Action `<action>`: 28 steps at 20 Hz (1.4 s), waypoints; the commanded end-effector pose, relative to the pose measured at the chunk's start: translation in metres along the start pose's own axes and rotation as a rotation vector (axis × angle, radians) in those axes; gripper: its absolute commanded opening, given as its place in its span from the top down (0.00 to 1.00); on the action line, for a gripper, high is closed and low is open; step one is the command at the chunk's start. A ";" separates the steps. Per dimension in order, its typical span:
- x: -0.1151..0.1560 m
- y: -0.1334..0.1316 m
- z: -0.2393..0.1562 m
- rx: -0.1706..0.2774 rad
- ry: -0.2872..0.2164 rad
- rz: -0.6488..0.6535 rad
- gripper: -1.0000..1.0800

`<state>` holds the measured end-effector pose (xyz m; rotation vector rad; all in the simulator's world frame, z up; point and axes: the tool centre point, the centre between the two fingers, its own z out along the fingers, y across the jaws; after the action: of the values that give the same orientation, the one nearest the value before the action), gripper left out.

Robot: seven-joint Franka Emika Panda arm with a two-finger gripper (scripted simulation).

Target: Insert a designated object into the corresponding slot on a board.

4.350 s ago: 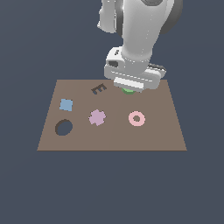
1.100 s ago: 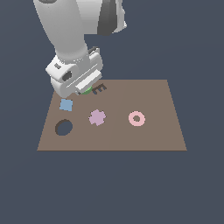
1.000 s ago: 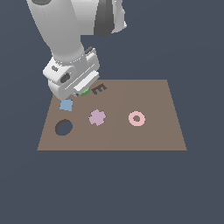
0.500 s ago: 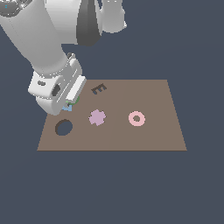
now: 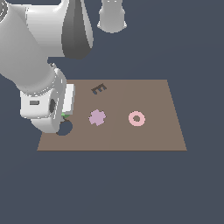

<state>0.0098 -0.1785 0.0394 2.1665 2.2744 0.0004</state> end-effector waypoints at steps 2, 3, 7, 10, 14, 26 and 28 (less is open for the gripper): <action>-0.002 0.017 -0.001 0.000 0.000 -0.103 1.00; -0.002 0.022 -0.001 0.000 0.000 -0.128 1.00; -0.002 0.037 -0.001 0.000 0.000 -0.215 1.00; -0.001 0.046 -0.001 0.000 0.000 -0.267 1.00; 0.001 0.055 -0.001 0.001 0.000 -0.319 1.00; 0.003 0.061 0.003 0.001 0.000 -0.355 1.00; 0.003 0.061 0.007 0.001 -0.001 -0.357 1.00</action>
<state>0.0707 -0.1724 0.0354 1.7298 2.6220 -0.0010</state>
